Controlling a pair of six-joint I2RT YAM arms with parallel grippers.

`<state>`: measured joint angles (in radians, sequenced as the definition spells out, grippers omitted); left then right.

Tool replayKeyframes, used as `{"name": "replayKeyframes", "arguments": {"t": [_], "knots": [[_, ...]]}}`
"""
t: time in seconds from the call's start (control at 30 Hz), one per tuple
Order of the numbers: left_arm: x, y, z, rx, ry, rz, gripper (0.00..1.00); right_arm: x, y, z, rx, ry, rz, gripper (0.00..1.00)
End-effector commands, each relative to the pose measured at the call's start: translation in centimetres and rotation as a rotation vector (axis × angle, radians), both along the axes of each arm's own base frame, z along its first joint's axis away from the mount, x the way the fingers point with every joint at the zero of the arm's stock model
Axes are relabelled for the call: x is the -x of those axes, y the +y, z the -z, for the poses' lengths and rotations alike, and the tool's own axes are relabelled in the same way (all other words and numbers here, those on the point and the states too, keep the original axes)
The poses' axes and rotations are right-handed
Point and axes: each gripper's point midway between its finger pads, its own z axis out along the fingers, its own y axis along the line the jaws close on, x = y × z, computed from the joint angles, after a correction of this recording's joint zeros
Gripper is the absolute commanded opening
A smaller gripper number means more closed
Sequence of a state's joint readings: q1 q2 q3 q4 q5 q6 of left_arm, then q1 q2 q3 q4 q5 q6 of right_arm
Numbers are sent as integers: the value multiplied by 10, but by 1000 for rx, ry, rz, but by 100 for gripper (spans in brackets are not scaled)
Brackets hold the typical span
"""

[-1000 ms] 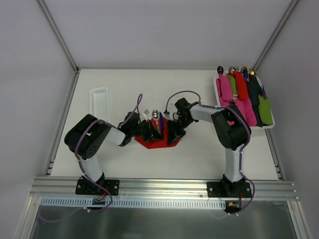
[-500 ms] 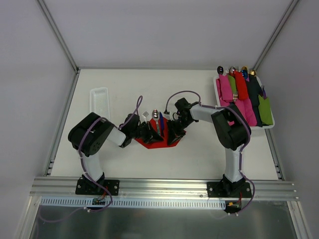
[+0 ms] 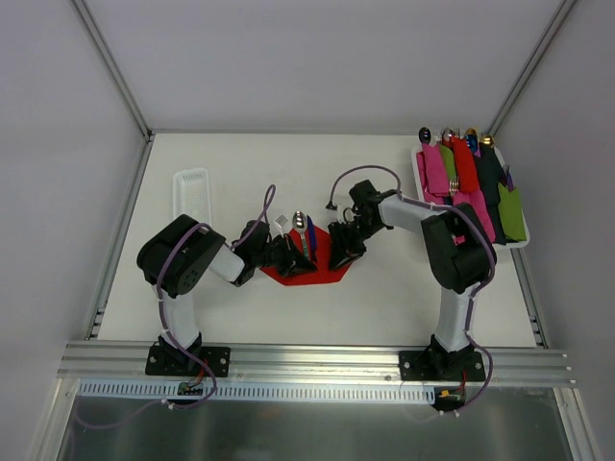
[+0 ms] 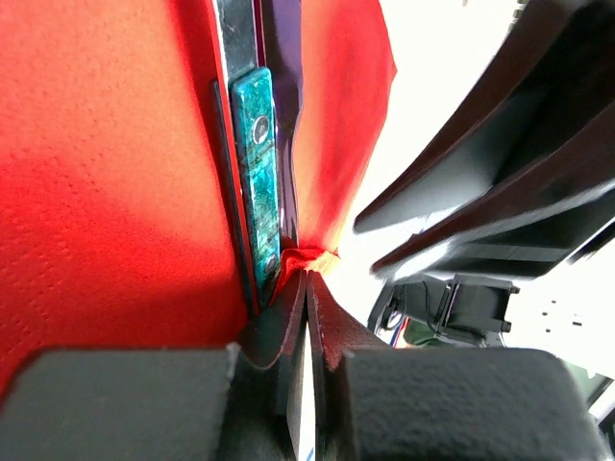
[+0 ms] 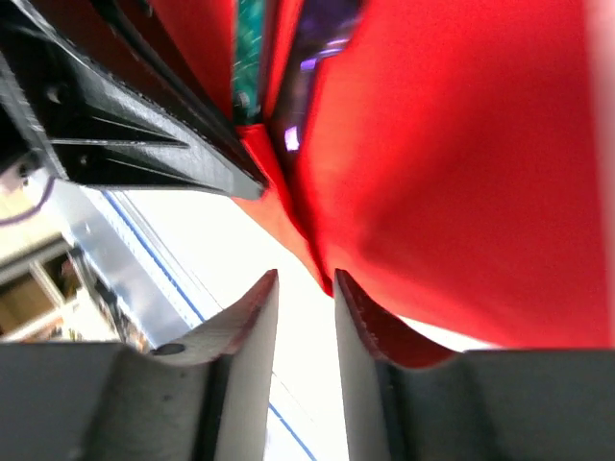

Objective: Place the utensils on the paper napkin and roll it up

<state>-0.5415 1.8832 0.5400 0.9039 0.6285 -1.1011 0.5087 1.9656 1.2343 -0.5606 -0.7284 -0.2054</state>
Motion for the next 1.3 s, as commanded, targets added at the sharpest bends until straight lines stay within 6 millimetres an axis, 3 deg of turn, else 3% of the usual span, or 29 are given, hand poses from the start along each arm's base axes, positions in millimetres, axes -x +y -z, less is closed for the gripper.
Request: {"name": "replayKeyframes", "arguments": {"t": [0.0, 0.17, 0.37, 0.53, 0.73, 0.83, 1.27], "knots": [[3, 11, 20, -51, 25, -26, 0, -29, -21, -33, -17, -103, 74, 34], [4, 12, 20, -53, 28, -26, 0, -53, -57, -28, 102, -150, 168, 54], [2, 12, 20, -52, 30, -32, 0, -57, -72, -2, 204, -139, 180, 62], [3, 13, 20, -59, 29, -32, 0, -47, -57, 18, 141, -15, 159, 63], [4, 13, 23, -62, 33, -32, 0, -40, -41, 21, 52, 63, 174, 60], [3, 12, 23, -60, 35, -30, 0, -27, -23, 12, -91, 150, 184, 60], [3, 13, 23, -64, 35, -37, 0, -41, -2, -23, -281, 132, 280, 56]]}}
